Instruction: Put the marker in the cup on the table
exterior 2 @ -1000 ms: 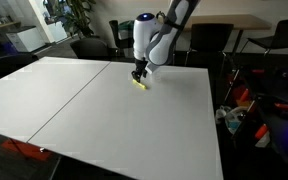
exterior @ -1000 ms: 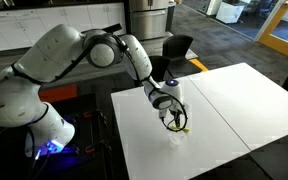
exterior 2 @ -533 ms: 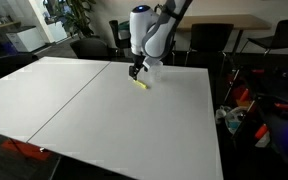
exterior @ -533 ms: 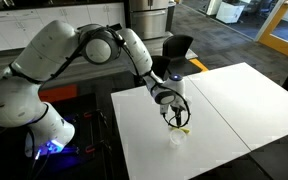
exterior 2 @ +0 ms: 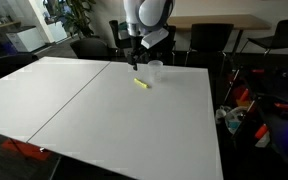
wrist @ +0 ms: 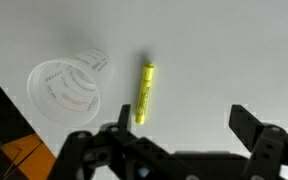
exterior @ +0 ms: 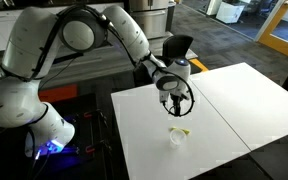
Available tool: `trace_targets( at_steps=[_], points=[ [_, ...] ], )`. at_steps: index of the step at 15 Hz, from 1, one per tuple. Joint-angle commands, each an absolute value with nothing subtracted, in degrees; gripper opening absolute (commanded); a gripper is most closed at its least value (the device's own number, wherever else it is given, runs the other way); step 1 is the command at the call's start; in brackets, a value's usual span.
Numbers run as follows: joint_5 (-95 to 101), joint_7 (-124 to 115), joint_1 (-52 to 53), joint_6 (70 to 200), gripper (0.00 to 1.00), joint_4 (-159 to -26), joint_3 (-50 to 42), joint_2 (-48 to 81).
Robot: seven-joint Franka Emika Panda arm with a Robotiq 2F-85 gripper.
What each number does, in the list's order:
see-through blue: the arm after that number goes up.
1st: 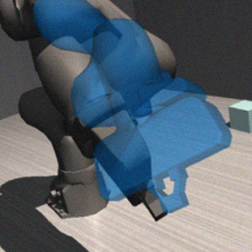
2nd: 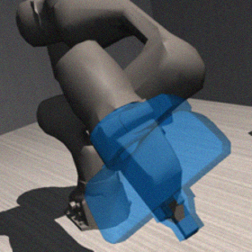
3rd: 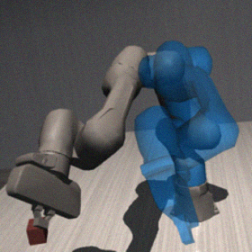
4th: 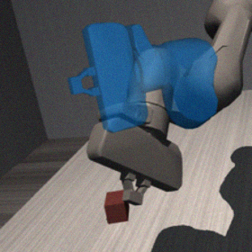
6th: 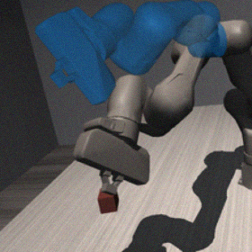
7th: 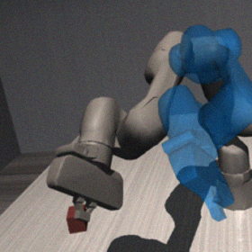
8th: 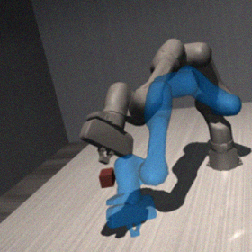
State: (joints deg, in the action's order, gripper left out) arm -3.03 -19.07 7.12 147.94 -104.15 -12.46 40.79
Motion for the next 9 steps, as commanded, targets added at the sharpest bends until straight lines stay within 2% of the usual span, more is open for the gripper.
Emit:
trace_targets(
  at_steps=[1, 9],
  points=[
    [-2.17, -17.03, 5.0, 143.63, 1.0, -108.1, -10.04, 34.75],
    [-2.06, -17.67, 4.02, 144.54, 1.0, -107.95, -8.8, 34.72]
  ],
)
